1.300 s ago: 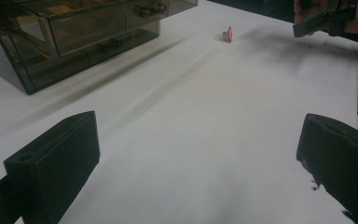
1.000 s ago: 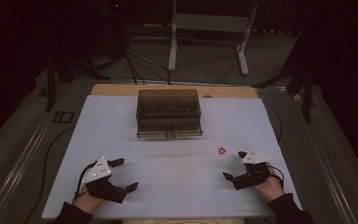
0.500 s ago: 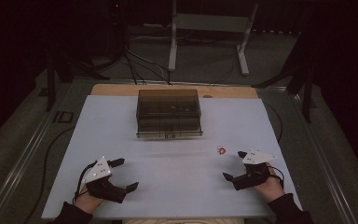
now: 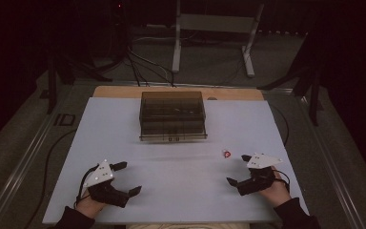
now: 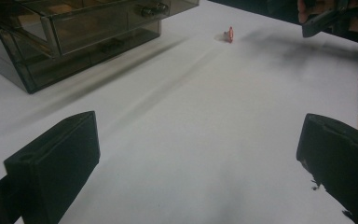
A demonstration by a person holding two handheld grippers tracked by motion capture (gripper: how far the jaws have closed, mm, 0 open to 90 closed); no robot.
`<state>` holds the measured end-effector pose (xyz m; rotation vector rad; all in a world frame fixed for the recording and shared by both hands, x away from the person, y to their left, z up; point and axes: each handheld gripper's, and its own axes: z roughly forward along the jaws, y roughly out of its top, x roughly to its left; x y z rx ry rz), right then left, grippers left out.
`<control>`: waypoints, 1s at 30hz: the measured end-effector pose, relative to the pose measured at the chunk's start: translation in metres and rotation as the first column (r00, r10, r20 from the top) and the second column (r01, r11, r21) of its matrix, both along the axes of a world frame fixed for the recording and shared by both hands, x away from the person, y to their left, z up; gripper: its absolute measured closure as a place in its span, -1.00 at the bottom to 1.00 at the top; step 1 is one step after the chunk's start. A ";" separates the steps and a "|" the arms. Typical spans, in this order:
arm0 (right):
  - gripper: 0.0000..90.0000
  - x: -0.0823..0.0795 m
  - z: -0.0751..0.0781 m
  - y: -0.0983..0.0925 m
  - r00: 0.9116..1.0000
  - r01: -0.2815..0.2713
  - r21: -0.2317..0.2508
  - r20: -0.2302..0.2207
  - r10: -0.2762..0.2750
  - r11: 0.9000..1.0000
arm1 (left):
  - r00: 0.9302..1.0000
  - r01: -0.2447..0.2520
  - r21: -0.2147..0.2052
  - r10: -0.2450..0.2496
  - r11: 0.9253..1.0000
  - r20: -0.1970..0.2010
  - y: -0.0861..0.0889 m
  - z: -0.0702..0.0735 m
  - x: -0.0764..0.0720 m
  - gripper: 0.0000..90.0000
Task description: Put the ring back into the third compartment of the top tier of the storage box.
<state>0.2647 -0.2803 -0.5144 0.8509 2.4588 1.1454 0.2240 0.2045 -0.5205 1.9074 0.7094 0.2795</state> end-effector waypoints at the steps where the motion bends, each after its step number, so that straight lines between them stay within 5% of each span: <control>1: -1.00 0.000 0.001 0.000 1.000 0.000 0.010 -0.002 0.000 1.000 | 1.000 0.000 0.002 0.000 1.000 -0.001 0.000 0.000 0.000 -1.00; 18: -1.00 -0.009 0.031 0.012 0.998 -0.031 0.041 0.064 0.028 0.999 | 1.000 -0.006 -0.004 0.006 1.000 0.000 0.000 0.001 -0.001 -1.00; 30: -1.00 0.012 0.043 0.011 0.996 0.028 0.070 0.078 -0.034 0.997 | 1.000 -0.004 -0.005 0.004 1.000 -0.001 0.000 0.001 0.000 -1.00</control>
